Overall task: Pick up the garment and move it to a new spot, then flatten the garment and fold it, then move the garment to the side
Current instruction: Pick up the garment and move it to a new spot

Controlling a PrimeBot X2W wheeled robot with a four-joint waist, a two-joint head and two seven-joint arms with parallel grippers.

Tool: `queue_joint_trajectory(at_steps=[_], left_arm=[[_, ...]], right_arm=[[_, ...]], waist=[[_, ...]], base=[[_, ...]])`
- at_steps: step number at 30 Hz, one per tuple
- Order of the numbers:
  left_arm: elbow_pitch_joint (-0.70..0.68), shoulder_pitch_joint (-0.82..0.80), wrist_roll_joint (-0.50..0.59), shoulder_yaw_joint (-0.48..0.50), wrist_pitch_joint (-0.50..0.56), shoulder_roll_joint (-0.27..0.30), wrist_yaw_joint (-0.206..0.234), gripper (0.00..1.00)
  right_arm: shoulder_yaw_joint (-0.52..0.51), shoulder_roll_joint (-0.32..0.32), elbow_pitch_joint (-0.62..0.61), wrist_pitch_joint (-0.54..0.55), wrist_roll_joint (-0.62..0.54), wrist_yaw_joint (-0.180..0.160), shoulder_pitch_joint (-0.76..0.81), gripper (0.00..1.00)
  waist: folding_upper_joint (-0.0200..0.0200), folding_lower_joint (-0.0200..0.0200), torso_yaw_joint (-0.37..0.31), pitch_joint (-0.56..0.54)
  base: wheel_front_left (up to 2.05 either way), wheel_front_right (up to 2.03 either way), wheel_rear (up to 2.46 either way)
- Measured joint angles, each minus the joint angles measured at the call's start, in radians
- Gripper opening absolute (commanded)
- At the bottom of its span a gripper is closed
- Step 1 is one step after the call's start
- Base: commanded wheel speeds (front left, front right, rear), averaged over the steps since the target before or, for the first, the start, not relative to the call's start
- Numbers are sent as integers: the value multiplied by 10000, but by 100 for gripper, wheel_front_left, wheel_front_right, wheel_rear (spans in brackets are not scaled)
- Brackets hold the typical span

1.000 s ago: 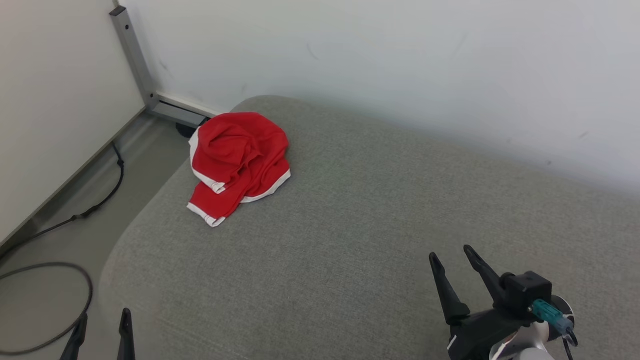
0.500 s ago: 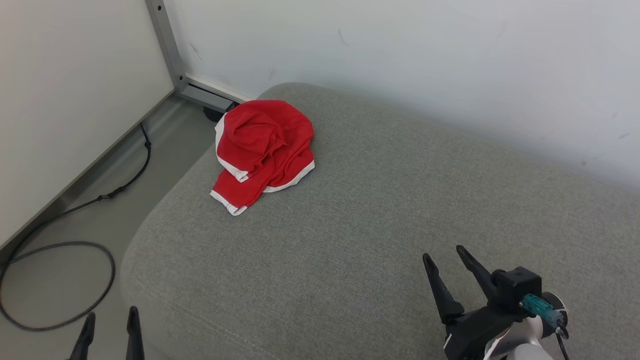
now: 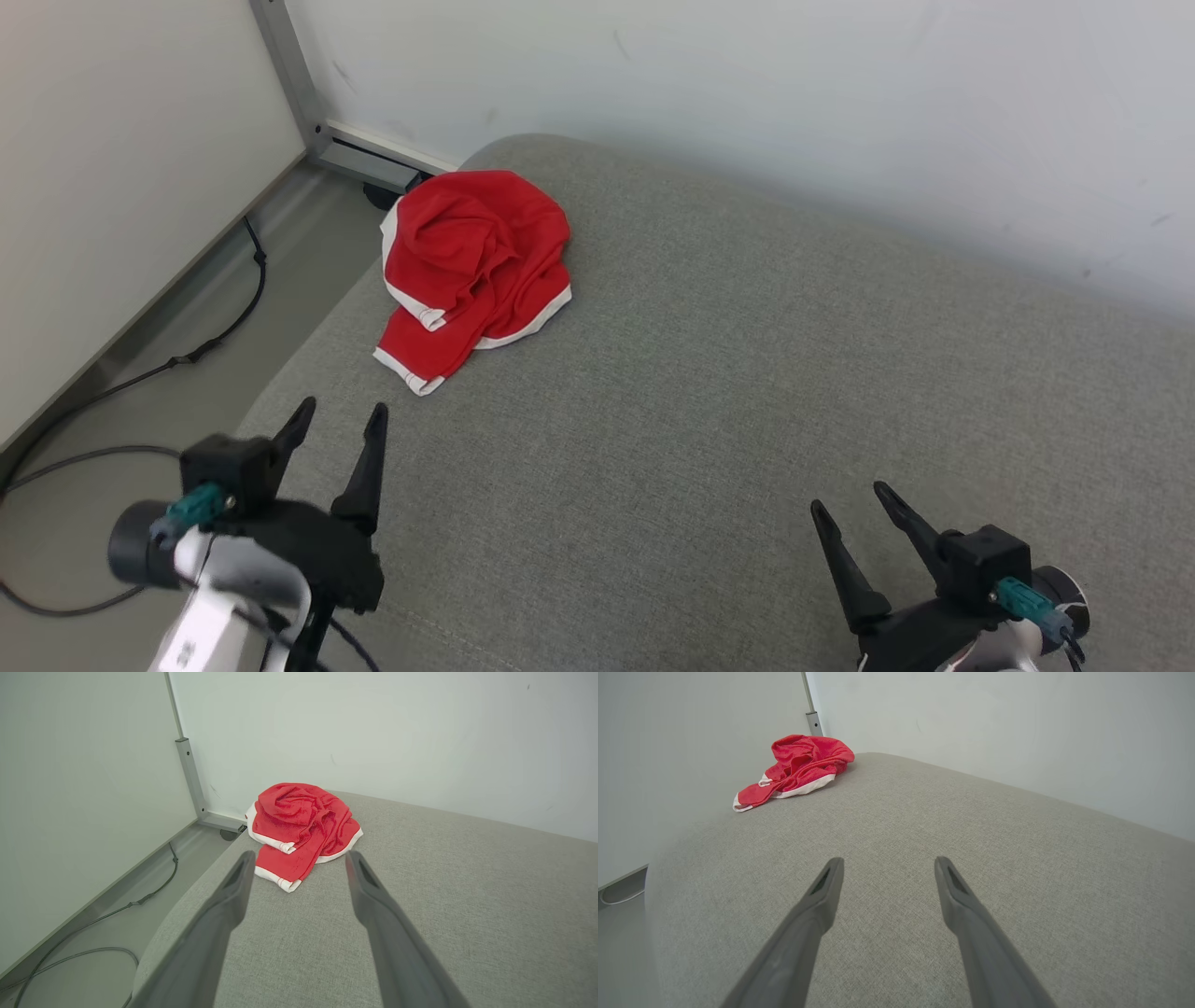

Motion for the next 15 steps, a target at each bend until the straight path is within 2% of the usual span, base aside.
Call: queue_joint_trajectory(at_steps=[5,15], left_arm=[[1565,-1515,0,-255,1039,-385,-311,100],[3099,-2836,-176,378,2462,-230,-123,100]], right_arm=[[-50,-504,-589,123,-309,-84,552,100],[-31,-1540,-2771,788,-1080,-173,744,100]], waist=[[1,0,-185,283],[1,0,-977,1149]], base=[[0,0,0],[0,0,0]])
